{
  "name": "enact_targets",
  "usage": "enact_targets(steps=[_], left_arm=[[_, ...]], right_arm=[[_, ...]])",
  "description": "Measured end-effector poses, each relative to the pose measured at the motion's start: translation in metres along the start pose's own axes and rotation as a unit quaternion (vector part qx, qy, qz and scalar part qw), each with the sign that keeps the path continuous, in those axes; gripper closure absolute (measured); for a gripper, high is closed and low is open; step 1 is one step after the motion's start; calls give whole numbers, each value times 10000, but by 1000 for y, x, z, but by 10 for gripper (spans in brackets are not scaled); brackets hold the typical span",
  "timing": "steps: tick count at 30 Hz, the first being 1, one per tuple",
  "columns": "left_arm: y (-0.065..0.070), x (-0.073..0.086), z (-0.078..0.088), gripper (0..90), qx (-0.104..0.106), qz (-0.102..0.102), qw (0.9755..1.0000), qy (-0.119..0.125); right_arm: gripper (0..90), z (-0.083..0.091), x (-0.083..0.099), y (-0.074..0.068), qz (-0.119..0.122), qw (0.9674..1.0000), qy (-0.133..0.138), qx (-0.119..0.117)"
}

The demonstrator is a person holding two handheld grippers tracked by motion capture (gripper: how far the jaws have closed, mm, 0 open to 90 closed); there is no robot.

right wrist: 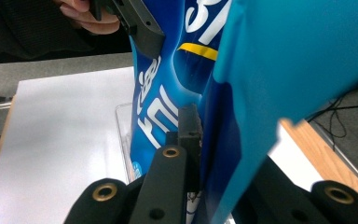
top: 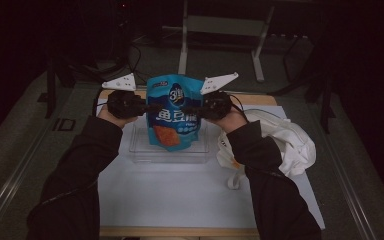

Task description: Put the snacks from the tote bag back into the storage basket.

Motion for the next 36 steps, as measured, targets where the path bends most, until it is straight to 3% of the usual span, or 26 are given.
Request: enact_targets(steps=[12,27,36], left_arm=[[-2,0,-8,900,1,40,10000,-30],[-1,27,-21,900,116,179,9996,-164],[2,45,-28,900,267,321,9991,-83]], right_arm=[[873,2,3,6,-60,10000,-20,68],[873,-11,29,9,-279,9996,-45,-54],[873,-20,44,8,-340,9993,-72,-112]])
Point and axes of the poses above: each handheld gripper's, and its own axes: z roughly backward along the jaws, x roughly out of its underside, y roughly to its right, the point moved 9 cm from there along -z, roughly forward along the jaws, and after that the axes turned 13 degrees about -x, right-handed, at the moved point
